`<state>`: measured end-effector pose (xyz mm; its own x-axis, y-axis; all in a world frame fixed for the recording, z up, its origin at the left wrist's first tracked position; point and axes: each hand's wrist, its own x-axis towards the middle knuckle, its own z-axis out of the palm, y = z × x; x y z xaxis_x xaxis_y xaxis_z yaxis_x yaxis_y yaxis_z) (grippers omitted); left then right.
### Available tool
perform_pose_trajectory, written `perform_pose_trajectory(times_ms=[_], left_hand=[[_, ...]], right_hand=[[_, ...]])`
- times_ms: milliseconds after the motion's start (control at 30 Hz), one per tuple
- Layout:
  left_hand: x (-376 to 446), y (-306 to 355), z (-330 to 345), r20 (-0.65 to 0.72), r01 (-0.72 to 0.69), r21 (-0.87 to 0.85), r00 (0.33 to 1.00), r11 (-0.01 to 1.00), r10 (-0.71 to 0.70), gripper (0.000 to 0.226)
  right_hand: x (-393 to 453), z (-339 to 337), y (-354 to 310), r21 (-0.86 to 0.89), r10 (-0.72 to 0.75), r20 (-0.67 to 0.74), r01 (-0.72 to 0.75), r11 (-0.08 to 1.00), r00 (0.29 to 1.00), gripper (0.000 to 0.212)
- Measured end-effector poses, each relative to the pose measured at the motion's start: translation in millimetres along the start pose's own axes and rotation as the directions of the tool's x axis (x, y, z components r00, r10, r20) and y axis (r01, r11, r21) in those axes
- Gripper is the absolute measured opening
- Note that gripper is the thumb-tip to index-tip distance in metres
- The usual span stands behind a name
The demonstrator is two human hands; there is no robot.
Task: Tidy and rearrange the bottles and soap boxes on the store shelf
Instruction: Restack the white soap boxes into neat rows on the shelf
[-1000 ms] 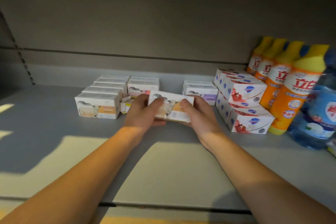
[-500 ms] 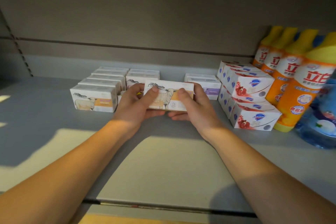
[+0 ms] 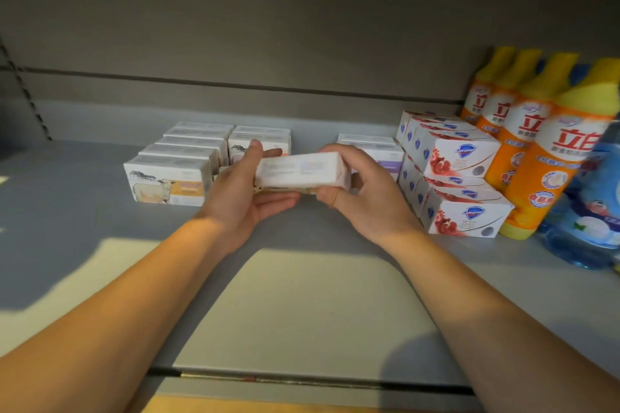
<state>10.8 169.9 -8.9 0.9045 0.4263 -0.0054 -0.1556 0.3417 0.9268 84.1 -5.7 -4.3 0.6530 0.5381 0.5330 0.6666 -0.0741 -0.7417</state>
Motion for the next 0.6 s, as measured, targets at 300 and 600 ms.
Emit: perform_pose_trajectory(times_ms=[300, 600], left_hand=[[-5.6, 4.7, -3.2, 0.067, -0.241, -0.058, 0.967, 0.969, 0.245, 0.046], [-11.0, 4.8, -1.2, 0.2, -0.232, 0.014, 0.954, 0.973, 0.225, 0.062]], right_hand=[[0.7, 8.0, 3.6, 0.523, 0.312, 0.049, -0.291, 0.801, 0.949, 0.035], [2.3, 1.4, 5.2, 0.47, 0.23, -0.065, -0.173, 0.865, 0.971, 0.047]])
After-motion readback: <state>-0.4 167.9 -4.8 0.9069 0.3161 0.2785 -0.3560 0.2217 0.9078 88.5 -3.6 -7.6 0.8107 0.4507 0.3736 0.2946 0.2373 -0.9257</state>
